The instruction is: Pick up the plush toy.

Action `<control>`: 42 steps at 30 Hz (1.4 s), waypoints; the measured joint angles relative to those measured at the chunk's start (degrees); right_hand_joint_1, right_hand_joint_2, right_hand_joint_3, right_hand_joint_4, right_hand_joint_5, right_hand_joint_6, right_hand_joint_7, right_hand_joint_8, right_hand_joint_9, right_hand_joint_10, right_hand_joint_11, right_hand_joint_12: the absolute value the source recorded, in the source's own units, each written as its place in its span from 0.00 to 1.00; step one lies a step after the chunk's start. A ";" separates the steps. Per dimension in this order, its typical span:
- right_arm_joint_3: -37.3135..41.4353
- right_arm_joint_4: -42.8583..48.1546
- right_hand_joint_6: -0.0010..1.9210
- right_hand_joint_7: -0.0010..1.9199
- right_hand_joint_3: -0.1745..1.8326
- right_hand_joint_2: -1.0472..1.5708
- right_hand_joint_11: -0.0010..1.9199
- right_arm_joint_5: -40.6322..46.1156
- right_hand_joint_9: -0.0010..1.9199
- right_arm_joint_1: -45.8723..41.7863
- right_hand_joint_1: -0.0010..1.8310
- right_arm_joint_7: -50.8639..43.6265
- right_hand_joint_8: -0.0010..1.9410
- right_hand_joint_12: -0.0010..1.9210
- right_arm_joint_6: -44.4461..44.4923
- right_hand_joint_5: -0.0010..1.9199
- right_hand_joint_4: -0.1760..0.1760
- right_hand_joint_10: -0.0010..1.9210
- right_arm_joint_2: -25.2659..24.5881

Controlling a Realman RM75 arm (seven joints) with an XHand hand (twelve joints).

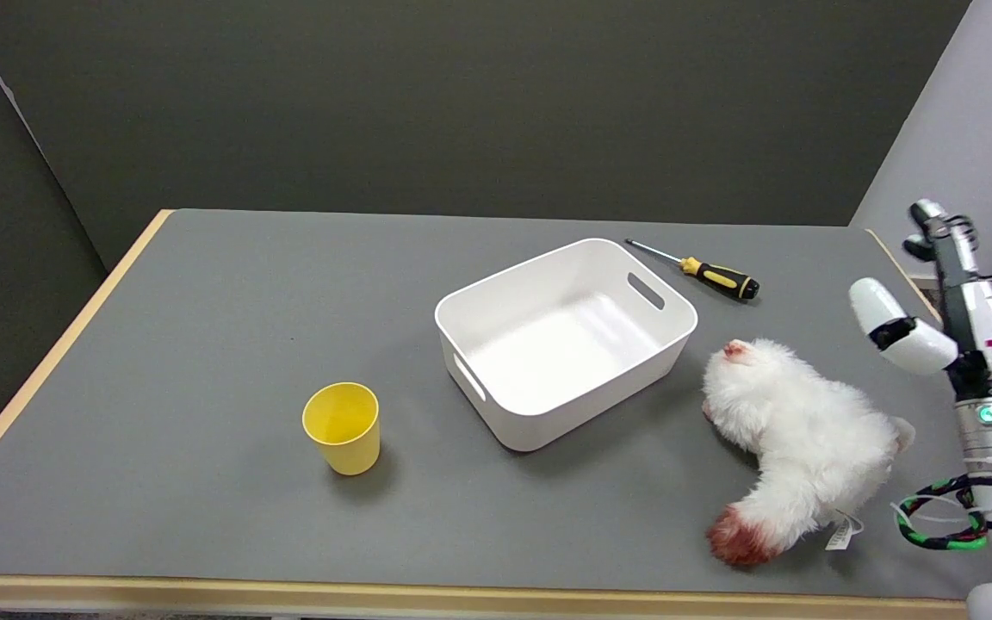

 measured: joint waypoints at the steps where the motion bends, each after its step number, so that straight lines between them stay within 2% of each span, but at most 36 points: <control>1: 0.03 0.51 0.18 0.01 0.53 0.61 0.00 -0.12 0.00 -0.43 0.22 -0.26 0.10 0.41 -0.63 0.03 0.27 0.09 0.10; 6: 0.18 4.24 0.17 0.01 0.52 0.62 0.00 -1.15 0.00 -2.42 0.20 -2.37 0.11 0.33 -5.79 0.03 0.26 0.07 0.68; 8: 0.22 5.63 0.15 0.02 0.56 0.62 0.00 -1.39 0.00 -2.92 0.28 -3.21 0.06 0.24 -7.58 0.03 0.17 0.03 0.82; 10: 0.23 7.25 0.14 0.01 0.51 0.62 0.00 -1.57 0.00 -3.34 0.20 -4.25 0.10 0.23 -9.53 0.03 0.22 0.02 0.91; 12: 0.24 9.07 0.14 0.01 0.51 0.62 0.00 -1.54 0.00 -3.76 0.19 -5.63 0.10 0.18 -11.44 0.02 0.24 0.01 0.95; 14: 0.24 10.85 0.14 0.01 0.51 0.62 0.00 -1.25 0.00 -4.16 0.19 -7.41 0.09 0.17 -13.11 0.03 0.23 0.01 0.96; 17: 0.24 13.57 0.15 0.00 0.44 0.64 0.00 -0.26 0.00 -4.90 0.20 -10.88 0.14 0.17 -15.03 0.02 0.26 0.01 0.86; 19: 0.21 15.40 0.15 0.02 0.52 0.60 0.00 0.68 0.00 -5.58 0.20 -13.64 0.10 0.17 -15.92 0.03 0.28 0.01 0.64; 20: 0.18 16.24 0.15 0.02 0.53 0.60 0.00 1.13 0.00 -5.96 0.20 -14.95 0.10 0.16 -16.19 0.03 0.29 0.01 0.51; 24: -0.32 19.88 0.15 0.02 0.45 0.64 0.00 3.24 0.00 -8.04 0.20 -20.80 0.15 0.19 -16.44 0.04 0.31 0.06 -0.36; 32: -3.56 23.56 0.16 0.06 0.46 0.63 0.00 5.31 0.00 -11.52 0.20 -27.60 0.15 0.33 -11.14 0.06 0.33 0.16 -1.03; 42: -10.83 23.19 0.17 0.08 0.46 0.63 0.00 4.00 0.00 -14.15 0.20 -29.02 0.16 0.39 -2.53 0.07 0.34 0.22 1.21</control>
